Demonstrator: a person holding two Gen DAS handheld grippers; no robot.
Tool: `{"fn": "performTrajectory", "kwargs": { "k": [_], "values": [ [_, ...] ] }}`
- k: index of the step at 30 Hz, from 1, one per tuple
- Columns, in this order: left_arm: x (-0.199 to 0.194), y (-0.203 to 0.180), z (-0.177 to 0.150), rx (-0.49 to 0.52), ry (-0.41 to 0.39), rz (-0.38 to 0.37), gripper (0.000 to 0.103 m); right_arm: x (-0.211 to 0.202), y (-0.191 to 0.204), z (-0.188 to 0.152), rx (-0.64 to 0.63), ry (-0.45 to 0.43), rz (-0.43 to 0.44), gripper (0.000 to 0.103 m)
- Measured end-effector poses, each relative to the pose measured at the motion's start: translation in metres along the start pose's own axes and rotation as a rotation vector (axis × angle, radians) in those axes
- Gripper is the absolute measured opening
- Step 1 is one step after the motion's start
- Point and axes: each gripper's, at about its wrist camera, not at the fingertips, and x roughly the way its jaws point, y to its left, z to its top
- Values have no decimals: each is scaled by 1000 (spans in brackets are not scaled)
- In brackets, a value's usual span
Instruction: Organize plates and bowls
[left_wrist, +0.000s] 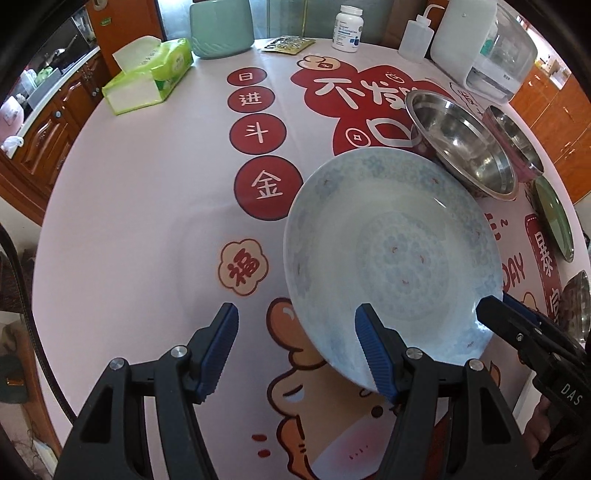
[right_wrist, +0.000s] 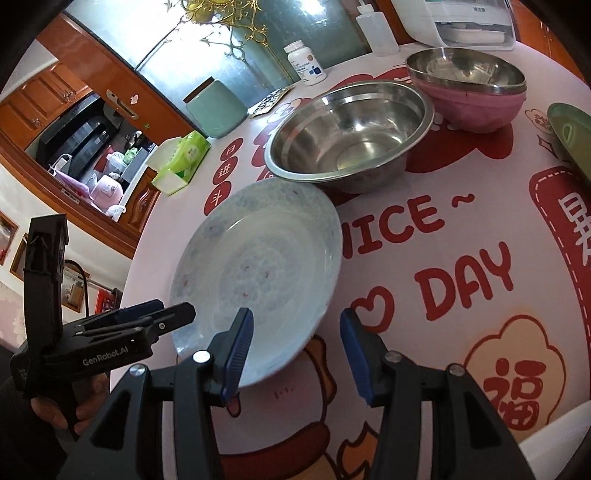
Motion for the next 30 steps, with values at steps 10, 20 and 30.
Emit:
{"fn": "performTrajectory", "kwargs": {
  "k": [10, 20, 30],
  "values": [
    [20, 2, 7, -5, -35, -62, 61, 3, -4, -4, 2, -49, 14, 34],
    [21, -2, 11, 5, -79, -96, 43, 7, -7, -4, 10, -47, -17, 19],
    [20, -4, 11, 7, -80, -113, 32, 10, -7, -1, 5, -24, -14, 19]
  ]
}}
